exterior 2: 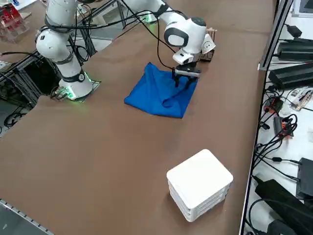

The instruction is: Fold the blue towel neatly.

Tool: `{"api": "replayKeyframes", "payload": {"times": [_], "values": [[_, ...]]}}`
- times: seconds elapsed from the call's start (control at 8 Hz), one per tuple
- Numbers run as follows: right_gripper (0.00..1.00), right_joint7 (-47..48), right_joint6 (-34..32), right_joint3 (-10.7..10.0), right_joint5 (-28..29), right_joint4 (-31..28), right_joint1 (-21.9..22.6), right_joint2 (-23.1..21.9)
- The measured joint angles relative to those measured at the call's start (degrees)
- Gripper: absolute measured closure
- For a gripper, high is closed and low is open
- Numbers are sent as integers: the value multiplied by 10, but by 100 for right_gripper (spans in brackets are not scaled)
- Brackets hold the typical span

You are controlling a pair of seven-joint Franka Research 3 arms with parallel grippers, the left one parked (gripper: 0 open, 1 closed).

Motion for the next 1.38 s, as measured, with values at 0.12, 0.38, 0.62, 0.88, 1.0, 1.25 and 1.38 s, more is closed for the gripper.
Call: {"api": "replayKeyframes", "payload": {"times": [0.12, 0.38, 0.62, 0.88, 1.0, 1.25, 1.38], "values": [[37, 0, 2, 0, 1, 0, 0, 0], [37, 0, 5, 0, 1, 0, 0, 0], [37, 0, 7, 0, 1, 3, 0, 0], [37, 0, 12, 0, 1, 4, 0, 0], [37, 0, 14, 0, 1, 4, 0, 0], [36, 0, 18, 0, 1, 4, 0, 0], [36, 0, 21, 0, 1, 4, 0, 0]]}}
